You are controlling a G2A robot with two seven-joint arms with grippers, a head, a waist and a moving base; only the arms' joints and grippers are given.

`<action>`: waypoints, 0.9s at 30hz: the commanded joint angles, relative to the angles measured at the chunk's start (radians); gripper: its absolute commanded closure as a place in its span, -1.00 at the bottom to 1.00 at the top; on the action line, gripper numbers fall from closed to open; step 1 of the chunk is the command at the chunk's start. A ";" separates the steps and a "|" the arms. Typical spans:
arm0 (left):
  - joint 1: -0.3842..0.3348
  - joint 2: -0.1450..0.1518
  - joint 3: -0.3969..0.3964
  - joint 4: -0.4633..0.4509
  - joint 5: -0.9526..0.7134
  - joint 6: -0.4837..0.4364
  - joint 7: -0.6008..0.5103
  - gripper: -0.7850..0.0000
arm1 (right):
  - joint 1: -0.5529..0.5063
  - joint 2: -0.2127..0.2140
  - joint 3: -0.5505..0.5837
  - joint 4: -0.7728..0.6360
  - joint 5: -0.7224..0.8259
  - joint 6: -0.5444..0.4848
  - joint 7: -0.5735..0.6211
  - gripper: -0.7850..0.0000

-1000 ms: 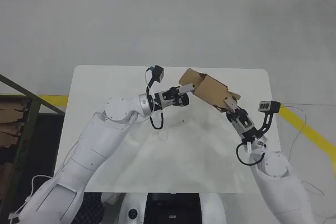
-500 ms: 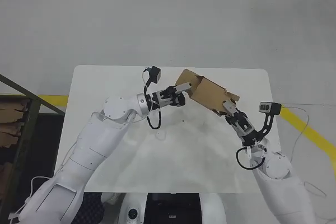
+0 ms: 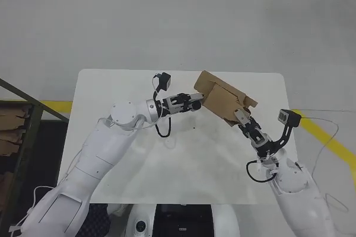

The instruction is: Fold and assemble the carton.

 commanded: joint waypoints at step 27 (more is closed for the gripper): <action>-0.012 -0.012 0.006 0.027 -0.049 0.042 -0.054 1.00 | -0.008 -0.023 -0.010 -0.014 -0.369 0.007 -0.251 1.00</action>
